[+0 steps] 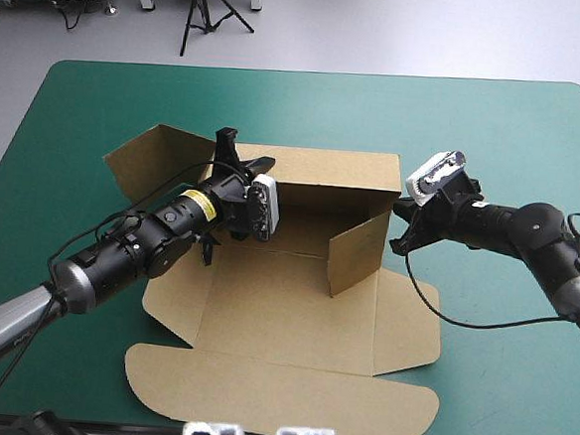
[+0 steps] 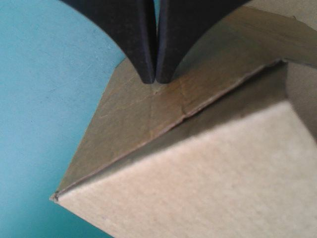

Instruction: Fold the box

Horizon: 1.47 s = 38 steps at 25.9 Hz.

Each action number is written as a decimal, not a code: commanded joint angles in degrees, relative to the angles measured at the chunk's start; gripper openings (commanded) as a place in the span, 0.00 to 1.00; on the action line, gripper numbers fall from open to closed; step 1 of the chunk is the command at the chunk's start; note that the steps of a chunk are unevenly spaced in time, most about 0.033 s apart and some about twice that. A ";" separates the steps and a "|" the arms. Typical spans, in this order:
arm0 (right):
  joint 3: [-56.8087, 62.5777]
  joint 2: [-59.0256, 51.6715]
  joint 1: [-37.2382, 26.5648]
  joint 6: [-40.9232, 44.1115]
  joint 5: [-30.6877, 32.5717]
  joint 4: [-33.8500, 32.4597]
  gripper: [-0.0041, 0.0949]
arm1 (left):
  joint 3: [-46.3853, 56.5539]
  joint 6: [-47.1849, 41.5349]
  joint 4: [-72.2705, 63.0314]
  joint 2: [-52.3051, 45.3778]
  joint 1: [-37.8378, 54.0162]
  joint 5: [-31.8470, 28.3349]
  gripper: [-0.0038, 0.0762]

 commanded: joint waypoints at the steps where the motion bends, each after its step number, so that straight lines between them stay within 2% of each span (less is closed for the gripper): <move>1: -0.28 -2.19 -0.18 -1.46 -0.43 3.68 0.02 | -1.41 0.05 -0.58 -1.00 -0.92 -0.48 0.04; 5: 2.70 -3.70 -0.18 -3.40 -1.74 3.58 0.02 | -1.41 2.46 -0.58 -1.00 -0.82 3.89 0.04; 8: 3.08 -4.20 -0.18 -3.29 -1.74 2.83 0.02 | -1.31 2.58 -0.45 -1.00 -0.82 4.22 0.04; 11: 3.08 -4.20 -0.18 -3.29 -0.88 0.49 0.06 | -1.18 3.42 -0.34 -1.00 -0.82 7.15 0.04; 12: 3.08 -4.59 -0.18 -2.55 0.75 -1.82 0.16 | -0.89 4.23 -0.21 -1.00 -0.82 9.81 0.04; 13: 3.08 -4.72 -0.18 -1.89 1.52 -2.46 0.24 | -0.57 4.23 -0.21 -1.00 -0.82 9.79 0.04; 14: 2.98 -5.35 -0.18 -1.46 2.43 -2.62 0.39 | 0.18 4.23 -0.21 -1.00 -0.82 7.53 0.04; 16: 2.98 -6.11 -0.18 -1.46 4.11 -2.62 0.56 | 1.08 4.23 -0.21 -1.00 -0.82 5.53 0.04; 19: 2.98 -6.98 -0.18 -1.03 6.38 -1.83 0.68 | 1.88 4.23 -0.21 -1.00 -0.82 6.40 0.04; 28: 2.98 -5.88 0.72 -1.63 7.11 4.75 0.68 | 1.88 4.01 -3.57 -0.33 -0.82 6.46 0.04; 31: 2.98 -5.88 3.30 0.38 3.61 4.14 0.66 | 1.88 4.01 -4.70 0.40 -0.93 6.32 0.04; 34: 2.98 -5.88 6.97 3.89 -2.85 2.04 0.64 | 1.88 4.12 -4.70 0.73 -0.93 5.81 0.04; 38: 2.98 -5.88 11.81 11.42 -10.85 -3.10 0.63 | 1.88 4.12 -4.96 1.10 -0.93 5.81 0.04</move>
